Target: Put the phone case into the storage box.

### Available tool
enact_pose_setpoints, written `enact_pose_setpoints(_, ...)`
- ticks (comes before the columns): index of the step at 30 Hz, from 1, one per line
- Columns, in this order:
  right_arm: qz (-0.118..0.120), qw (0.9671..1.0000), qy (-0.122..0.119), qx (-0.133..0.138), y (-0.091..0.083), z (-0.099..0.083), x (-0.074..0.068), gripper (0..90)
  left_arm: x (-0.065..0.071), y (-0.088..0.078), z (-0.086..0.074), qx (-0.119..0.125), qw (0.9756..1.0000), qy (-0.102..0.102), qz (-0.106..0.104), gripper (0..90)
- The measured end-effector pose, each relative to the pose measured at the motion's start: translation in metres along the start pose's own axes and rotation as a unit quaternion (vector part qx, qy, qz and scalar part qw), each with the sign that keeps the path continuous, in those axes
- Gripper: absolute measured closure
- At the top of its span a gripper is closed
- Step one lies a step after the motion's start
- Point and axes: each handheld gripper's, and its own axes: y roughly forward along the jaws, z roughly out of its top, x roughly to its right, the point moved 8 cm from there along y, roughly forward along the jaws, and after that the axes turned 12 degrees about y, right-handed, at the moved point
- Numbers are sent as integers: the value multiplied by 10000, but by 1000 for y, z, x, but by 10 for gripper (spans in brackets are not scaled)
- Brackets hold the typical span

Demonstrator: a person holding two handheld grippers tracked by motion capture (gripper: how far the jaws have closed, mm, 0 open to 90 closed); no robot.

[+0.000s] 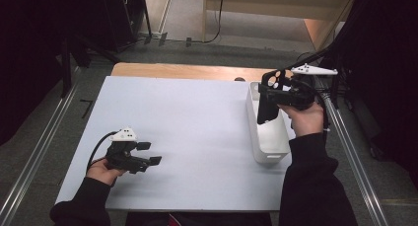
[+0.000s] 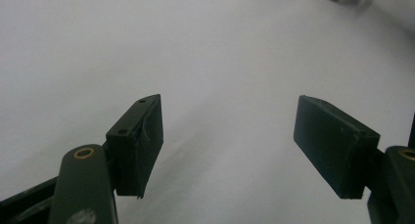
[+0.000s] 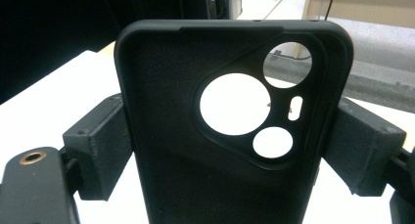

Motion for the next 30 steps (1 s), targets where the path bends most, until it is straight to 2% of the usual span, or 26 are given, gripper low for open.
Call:
enact_pose_setpoints(6, 66, 9999, 131, -63, 13, 11, 7, 120, 0, 0, 0, 25, 10000, 5, -28, 264)
enact_pose_setpoints(13, -189, 9998, 74, -53, 23, 28, 16, 120, 0, 0, 1, 64, 10000, -16, -34, 264)
enact_pose_setpoints(19, -221, 9994, 249, 1, 31, 43, 20, 120, 1, 0, 1, 54, 10000, -10, -46, 264)
enact_pose_setpoints(23, -313, 9993, 225, 37, 36, 53, 23, 120, 2, 1, 1, 44, 10000, 1, -51, 264)
enact_pose_setpoints(24, -428, 9988, 218, 38, 40, 58, 25, 119, 2, 1, 1, 54, 10000, -5, -56, 264)
enact_pose_setpoints(26, -468, 9987, 196, 29, 42, 60, 26, 119, 1, 0, 1, 39, 10000, 2, -56, 264)
enact_pose_setpoints(30, -565, 9979, 316, 89, 49, 70, 29, 119, 1, 0, 1, 64, 10000, -10, -59, 264)
